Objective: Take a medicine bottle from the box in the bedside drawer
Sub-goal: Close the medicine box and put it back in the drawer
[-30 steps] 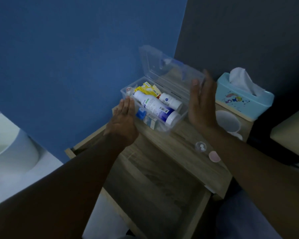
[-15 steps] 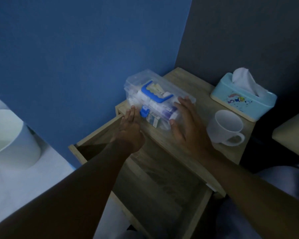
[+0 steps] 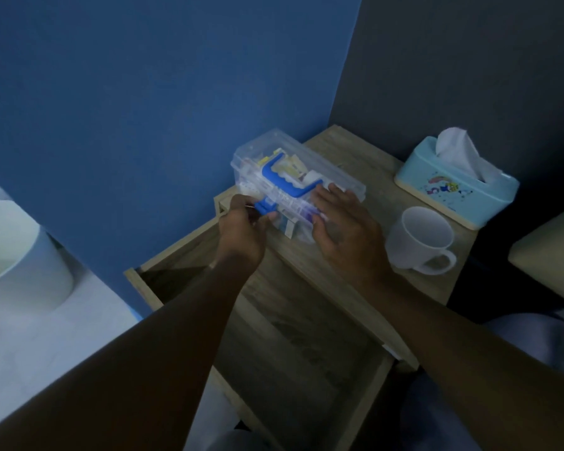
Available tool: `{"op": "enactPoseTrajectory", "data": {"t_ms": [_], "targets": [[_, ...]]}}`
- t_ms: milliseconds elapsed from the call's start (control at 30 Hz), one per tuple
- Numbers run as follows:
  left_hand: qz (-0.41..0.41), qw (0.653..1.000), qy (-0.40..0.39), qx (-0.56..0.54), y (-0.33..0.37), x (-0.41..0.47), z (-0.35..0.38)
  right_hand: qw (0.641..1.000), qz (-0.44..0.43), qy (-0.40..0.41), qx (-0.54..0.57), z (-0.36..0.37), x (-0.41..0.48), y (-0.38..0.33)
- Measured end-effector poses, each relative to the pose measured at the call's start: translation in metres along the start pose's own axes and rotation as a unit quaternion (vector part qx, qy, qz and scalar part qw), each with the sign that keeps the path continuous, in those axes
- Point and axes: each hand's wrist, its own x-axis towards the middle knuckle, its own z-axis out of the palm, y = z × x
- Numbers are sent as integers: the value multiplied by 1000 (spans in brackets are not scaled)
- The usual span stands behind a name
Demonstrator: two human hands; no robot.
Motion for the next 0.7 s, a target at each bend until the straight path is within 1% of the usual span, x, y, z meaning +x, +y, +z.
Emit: {"op": "enactPoseTrajectory", "data": {"t_ms": [133, 233, 333, 467, 533, 633, 700], "targets": [[24, 998, 42, -32, -1, 1, 0, 1000, 10, 19, 3, 1, 1, -3], [24, 995, 64, -66, -2, 2, 1, 1000, 16, 20, 0, 0, 1, -4], [7, 990, 82, -113, 1, 3, 4, 1000, 20, 5, 0, -1, 1, -4], [22, 987, 108, -114, 11, 7, 10, 1000, 11, -9, 10, -3, 2, -2], [1, 986, 116, -124, 14, 9, 13, 1000, 12, -8, 14, -3, 2, -2], [-43, 973, 144, -175, 14, 7, 17, 1000, 20, -1, 24, -3, 2, -4], [-38, 972, 159, -169, 14, 3, 20, 1000, 17, 1, 26, -2, 1, -3]]}}
